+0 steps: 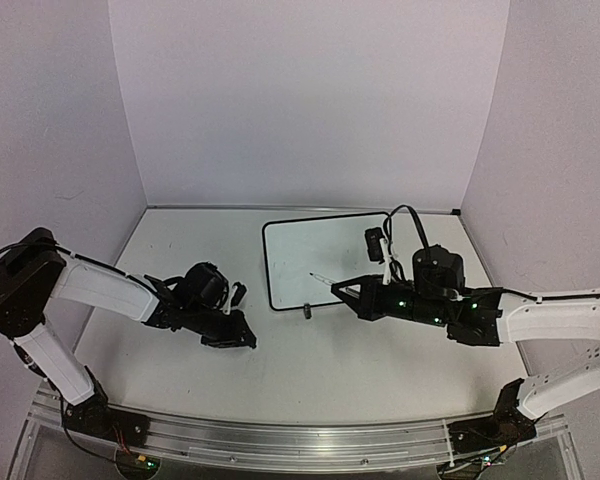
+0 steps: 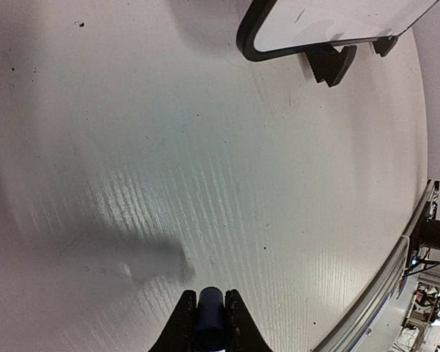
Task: Write a sentence on the whiteboard
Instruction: Place the pen cap at the center of the board.
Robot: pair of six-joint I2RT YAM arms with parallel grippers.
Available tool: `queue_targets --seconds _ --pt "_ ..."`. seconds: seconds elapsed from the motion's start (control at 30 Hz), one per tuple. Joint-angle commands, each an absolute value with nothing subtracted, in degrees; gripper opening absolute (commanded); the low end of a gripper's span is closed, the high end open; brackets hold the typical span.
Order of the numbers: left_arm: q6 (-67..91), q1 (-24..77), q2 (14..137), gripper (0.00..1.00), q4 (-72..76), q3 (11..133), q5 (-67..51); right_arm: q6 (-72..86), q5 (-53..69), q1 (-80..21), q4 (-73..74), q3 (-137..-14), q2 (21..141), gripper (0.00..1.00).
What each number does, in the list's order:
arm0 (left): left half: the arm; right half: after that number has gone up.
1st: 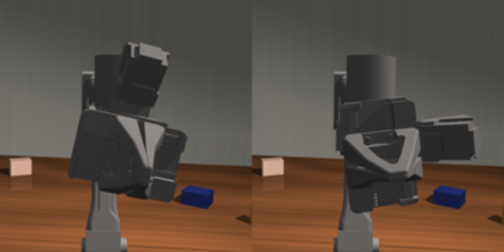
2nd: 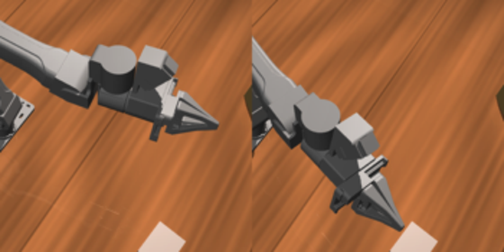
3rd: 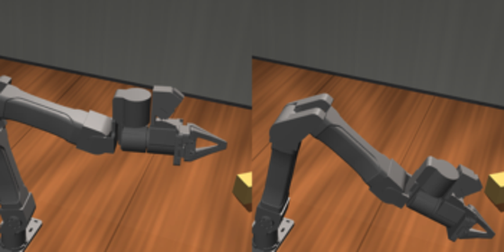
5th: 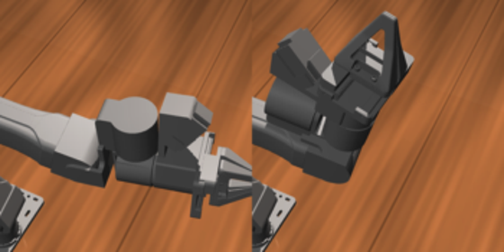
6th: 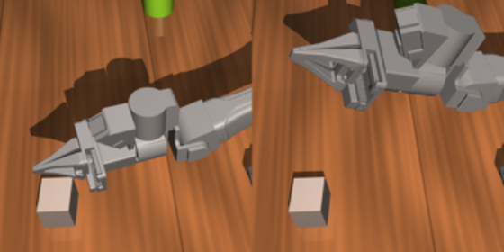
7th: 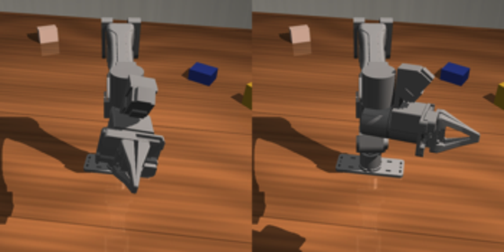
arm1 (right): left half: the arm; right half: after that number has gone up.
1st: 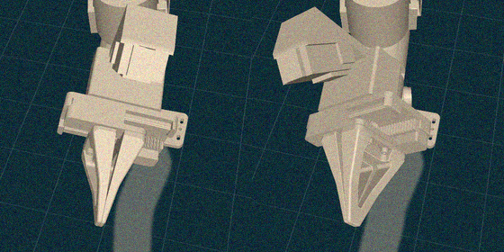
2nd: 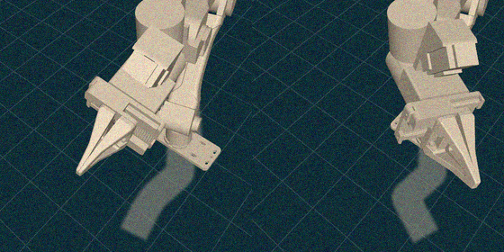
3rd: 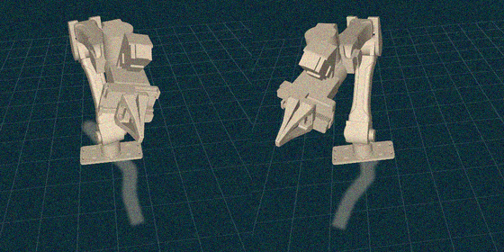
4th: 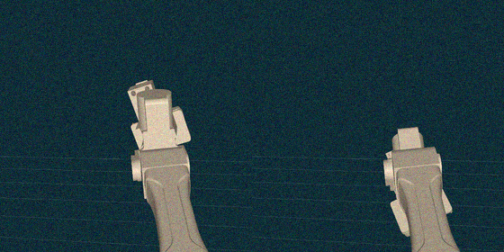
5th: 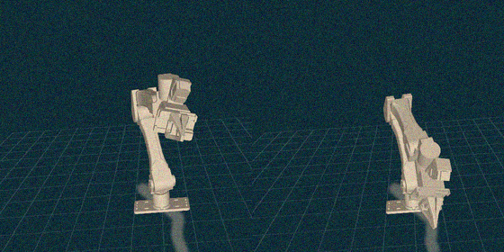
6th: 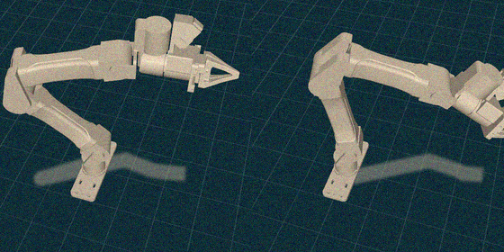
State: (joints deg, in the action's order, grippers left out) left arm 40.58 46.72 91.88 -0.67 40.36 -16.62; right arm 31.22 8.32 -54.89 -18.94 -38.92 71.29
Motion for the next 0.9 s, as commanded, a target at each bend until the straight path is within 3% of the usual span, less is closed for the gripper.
queue_targets --seconds 0.0,0.4,0.87 --pt "40.71 46.71 92.25 0.21 -4.03 43.06 -11.79 30.19 8.36 -54.70 -19.41 -41.34 71.39 0.00" --pt "37.77 45.97 88.86 0.54 -8.94 43.45 -8.53 29.78 7.24 -54.65 -19.16 -40.16 70.35 0.00" --pt "27.52 38.36 80.12 0.70 -12.73 45.85 -11.12 28.92 9.40 -52.67 -15.82 -41.62 71.45 0.00"
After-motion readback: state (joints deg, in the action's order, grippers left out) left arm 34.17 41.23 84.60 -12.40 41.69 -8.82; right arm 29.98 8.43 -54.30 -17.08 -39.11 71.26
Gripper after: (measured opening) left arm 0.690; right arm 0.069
